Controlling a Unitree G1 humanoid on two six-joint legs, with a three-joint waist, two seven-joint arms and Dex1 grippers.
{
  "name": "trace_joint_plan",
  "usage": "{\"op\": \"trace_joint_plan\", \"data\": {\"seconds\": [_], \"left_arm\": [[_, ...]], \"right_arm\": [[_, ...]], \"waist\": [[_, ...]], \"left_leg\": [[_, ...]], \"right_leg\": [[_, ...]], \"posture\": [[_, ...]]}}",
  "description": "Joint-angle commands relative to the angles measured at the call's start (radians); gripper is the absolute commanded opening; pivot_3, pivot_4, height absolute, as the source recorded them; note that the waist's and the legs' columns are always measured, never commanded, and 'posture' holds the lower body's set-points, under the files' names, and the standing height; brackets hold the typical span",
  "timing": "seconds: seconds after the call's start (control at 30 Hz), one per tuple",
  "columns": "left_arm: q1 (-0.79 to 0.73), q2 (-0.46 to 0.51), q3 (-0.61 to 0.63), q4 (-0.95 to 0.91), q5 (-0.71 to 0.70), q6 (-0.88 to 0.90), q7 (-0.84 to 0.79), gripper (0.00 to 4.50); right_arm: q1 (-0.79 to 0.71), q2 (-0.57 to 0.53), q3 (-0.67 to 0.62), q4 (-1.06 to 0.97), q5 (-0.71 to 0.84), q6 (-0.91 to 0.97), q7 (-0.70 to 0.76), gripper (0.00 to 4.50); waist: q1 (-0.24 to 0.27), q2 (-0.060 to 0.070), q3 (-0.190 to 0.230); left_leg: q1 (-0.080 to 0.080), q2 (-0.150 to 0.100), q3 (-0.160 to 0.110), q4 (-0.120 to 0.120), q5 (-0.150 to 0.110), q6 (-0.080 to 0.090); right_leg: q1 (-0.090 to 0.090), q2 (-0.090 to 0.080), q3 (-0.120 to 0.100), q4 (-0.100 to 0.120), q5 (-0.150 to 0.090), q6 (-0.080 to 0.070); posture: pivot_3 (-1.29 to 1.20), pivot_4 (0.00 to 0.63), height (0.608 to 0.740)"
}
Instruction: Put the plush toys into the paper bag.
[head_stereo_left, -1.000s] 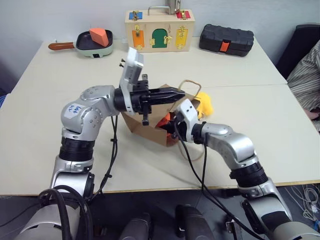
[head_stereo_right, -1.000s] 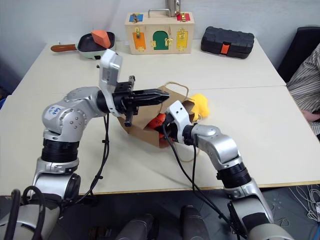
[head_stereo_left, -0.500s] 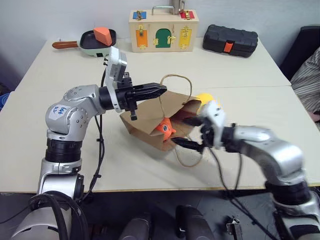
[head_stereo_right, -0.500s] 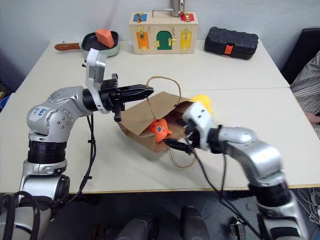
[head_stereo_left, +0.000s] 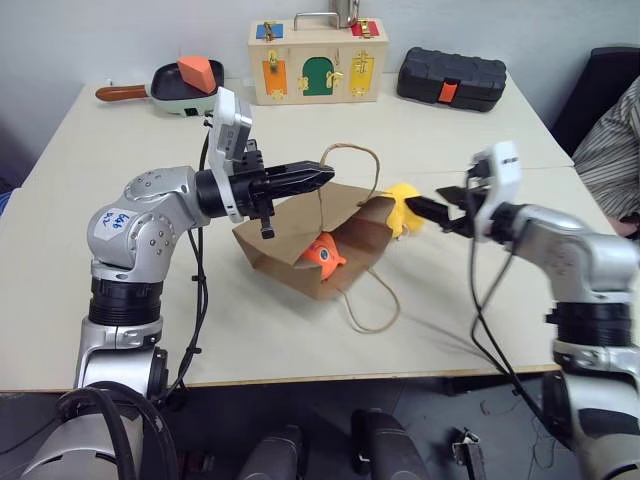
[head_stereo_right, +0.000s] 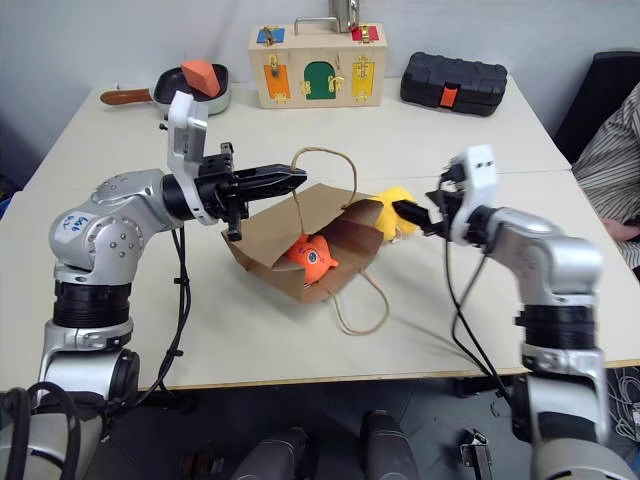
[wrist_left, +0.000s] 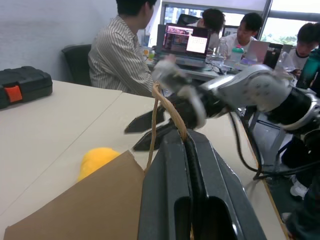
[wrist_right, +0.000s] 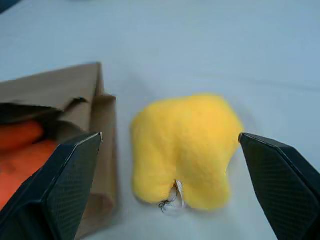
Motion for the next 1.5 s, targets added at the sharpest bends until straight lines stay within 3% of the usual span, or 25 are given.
{"op": "trace_joint_plan", "data": {"seconds": [0.03, 0.13, 0.23, 0.43, 0.63, 0.87, 1.0, 1.3, 1.5], "left_arm": [[-0.02, 0.003, 0.011, -0.032, -0.013, -0.012, -0.004, 0.0], [-0.015, 0.006, 0.012, -0.039, -0.015, -0.009, -0.006, 0.0], [-0.019, 0.006, 0.009, -0.034, -0.012, -0.009, -0.008, 0.0], [-0.031, -0.007, 0.004, -0.021, -0.009, -0.016, -0.01, 0.0], [-0.036, -0.014, -0.003, -0.014, -0.009, -0.015, -0.013, 0.0], [-0.053, -0.021, -0.005, 0.002, -0.008, -0.018, -0.019, 0.0], [-0.055, -0.029, -0.008, -0.002, -0.011, -0.016, -0.02, 0.0], [-0.065, -0.035, -0.016, -0.016, -0.025, 0.002, -0.041, 0.0], [-0.047, -0.032, -0.015, -0.044, -0.035, 0.02, -0.04, 0.0]], "right_arm": [[-0.094, 0.063, 0.01, 0.185, -0.069, -0.111, -0.025, 4.47], [-0.128, 0.119, 0.028, 0.288, -0.109, -0.158, -0.025, 4.47], [-0.132, 0.16, 0.049, 0.342, -0.146, -0.177, -0.02, 3.88], [-0.082, 0.15, 0.047, 0.265, -0.16, -0.184, 0.01, 1.9], [0.062, 0.018, -0.068, -0.06, -0.078, -0.117, 0.044, 0.17], [0.285, -0.116, -0.2, -0.565, 0.209, 0.119, 0.149, 0.07], [0.363, -0.108, -0.099, -0.751, 0.272, 0.188, 0.132, 0.07], [0.206, 0.076, 0.171, -0.557, 0.084, 0.098, 0.0, 0.07], [0.053, 0.272, 0.034, -0.309, 0.131, 0.113, -0.112, 0.07]], "waist": [[-0.002, 0.0, 0.0], [-0.002, 0.0, 0.0], [-0.008, 0.0, 0.0], [-0.023, 0.0, 0.0], [-0.01, 0.0, 0.0], [0.002, 0.0, 0.0], [0.005, 0.0, 0.0], [0.006, 0.0, 0.0], [0.003, 0.0, 0.0]], "left_leg": [[0.0, 0.0, 0.0, 0.0, 0.0, 0.0], [0.0, 0.0, -0.002, 0.0, 0.0, 0.0], [0.0, 0.0, -0.002, 0.0, 0.0, 0.0], [0.0, 0.0, -0.003, 0.001, 0.0, 0.0], [-0.001, -0.001, -0.006, 0.002, 0.0, 0.0], [-0.001, -0.001, -0.006, 0.0, 0.0, 0.0], [0.0, -0.001, -0.005, 0.001, 0.0, -0.001], [0.0, -0.002, -0.004, 0.002, 0.0, -0.001], [0.0, -0.002, -0.005, 0.001, 0.0, -0.001]], "right_leg": [[0.0, 0.0, 0.0, 0.001, 0.0, 0.0], [-0.001, 0.0, -0.002, 0.002, 0.0, 0.0], [0.0, 0.0, -0.003, 0.002, 0.0, 0.0], [0.0, 0.0, -0.003, 0.003, 0.0, 0.0], [0.0, -0.001, -0.004, 0.004, 0.0, 0.0], [-0.001, 0.0, -0.003, 0.001, 0.0, 0.0], [-0.001, 0.0, -0.001, 0.001, 0.0, 0.0], [-0.002, 0.0, 0.0, 0.002, 0.0, 0.0], [-0.002, 0.0, -0.001, 0.003, 0.0, 0.0]], "posture": [[0.0, 0.15, 0.74], [0.0, 0.15, 0.74], [0.0, 0.15, 0.74], [0.0, 0.15, 0.74], [0.0, 0.15, 0.74], [0.0, 0.15, 0.74], [0.0, 0.15, 0.74], [0.0, 0.15, 0.74], [0.0, 0.15, 0.74]]}}
